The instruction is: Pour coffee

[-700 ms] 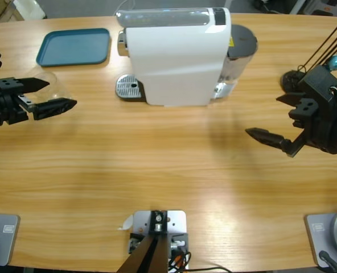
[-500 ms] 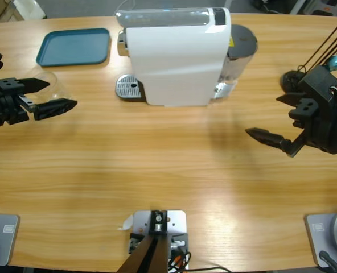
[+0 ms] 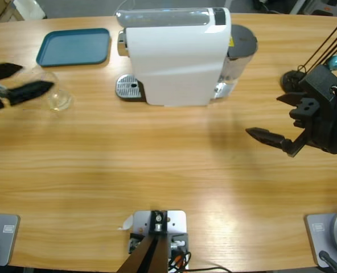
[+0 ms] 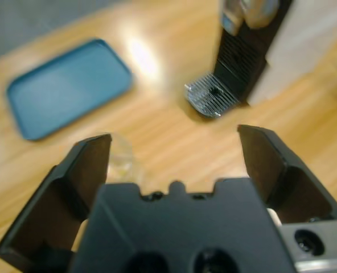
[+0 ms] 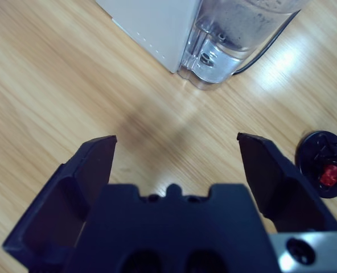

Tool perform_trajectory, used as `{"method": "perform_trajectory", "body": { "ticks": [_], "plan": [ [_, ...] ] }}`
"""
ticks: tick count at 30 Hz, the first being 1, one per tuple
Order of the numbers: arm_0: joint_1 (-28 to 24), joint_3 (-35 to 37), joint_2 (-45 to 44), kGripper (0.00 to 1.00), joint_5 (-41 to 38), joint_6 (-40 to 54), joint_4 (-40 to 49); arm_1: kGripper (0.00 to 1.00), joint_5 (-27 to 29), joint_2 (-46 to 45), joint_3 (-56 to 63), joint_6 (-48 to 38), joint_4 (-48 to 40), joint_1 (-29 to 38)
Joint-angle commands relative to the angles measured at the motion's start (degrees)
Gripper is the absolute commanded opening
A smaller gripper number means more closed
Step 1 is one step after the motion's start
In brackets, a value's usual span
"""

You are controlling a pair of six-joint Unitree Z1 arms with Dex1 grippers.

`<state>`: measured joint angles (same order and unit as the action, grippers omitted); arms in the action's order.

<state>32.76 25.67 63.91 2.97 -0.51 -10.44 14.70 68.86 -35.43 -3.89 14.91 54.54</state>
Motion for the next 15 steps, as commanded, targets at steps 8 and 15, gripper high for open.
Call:
{"method": "perform_trajectory", "body": {
  "ticks": [8,15],
  "plan": [
    [-12.1,24.5,-0.2,0.816,-25.2,-21.3,11.6,0.922,0.0,-0.4,0.4,0.5,0.7,0.7],
    [-17.8,25.6,13.9,0.78,-47.1,-37.3,6.2,0.922,-0.1,-0.5,0.4,0.5,0.8,0.7]
  ]
}}
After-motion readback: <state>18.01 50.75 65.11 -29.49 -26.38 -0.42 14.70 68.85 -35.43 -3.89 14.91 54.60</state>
